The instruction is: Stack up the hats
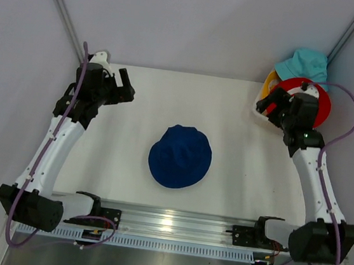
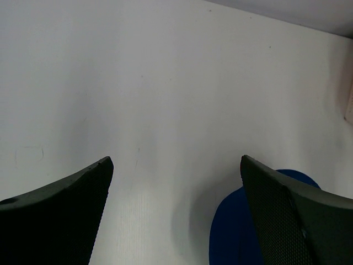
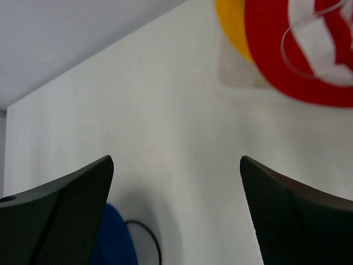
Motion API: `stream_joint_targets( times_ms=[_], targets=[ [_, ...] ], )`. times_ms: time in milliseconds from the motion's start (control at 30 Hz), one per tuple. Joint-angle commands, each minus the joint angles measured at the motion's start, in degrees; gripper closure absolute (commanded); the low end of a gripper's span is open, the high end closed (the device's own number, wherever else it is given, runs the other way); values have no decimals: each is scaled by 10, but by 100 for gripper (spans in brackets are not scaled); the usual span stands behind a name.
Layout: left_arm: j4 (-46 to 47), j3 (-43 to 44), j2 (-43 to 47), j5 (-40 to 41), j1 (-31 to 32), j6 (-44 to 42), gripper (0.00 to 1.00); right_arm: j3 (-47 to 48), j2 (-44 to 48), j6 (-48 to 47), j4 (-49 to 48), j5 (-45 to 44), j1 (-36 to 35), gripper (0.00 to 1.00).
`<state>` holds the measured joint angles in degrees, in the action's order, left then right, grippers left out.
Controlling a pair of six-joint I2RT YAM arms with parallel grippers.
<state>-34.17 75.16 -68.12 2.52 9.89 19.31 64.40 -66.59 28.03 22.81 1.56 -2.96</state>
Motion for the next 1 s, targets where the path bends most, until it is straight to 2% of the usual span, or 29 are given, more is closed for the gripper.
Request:
stream_joint_targets(
  times_ms=[0, 167, 333, 400, 533, 700, 867, 967],
  targets=[
    [-4, -2, 20, -21, 3, -36, 0, 101, -70, -47, -13, -66, 23, 0],
    [45, -63, 65, -65, 3, -40, 1, 200, -164, -50, -7, -116, 66, 1],
    [44, -84, 96, -57, 3, -43, 1, 248, -227, -64, -22, -170, 108, 1],
    [46, -84, 101, -60, 4, -44, 0, 286, -269, -74, 3, -183, 128, 0],
    [40, -79, 91, -52, 9, -45, 0, 331, -330, -96, 45, -177, 155, 0],
    [37, -78, 68, -50, 14, -48, 0, 336, -375, -134, 23, -178, 169, 2],
    [42, -80, 56, -44, 14, -52, 0, 392, -416, -138, 50, -169, 200, 5],
    [40, -75, 40, -47, 14, -54, 0, 393, -418, -180, 38, -146, 211, 5]
  ],
)
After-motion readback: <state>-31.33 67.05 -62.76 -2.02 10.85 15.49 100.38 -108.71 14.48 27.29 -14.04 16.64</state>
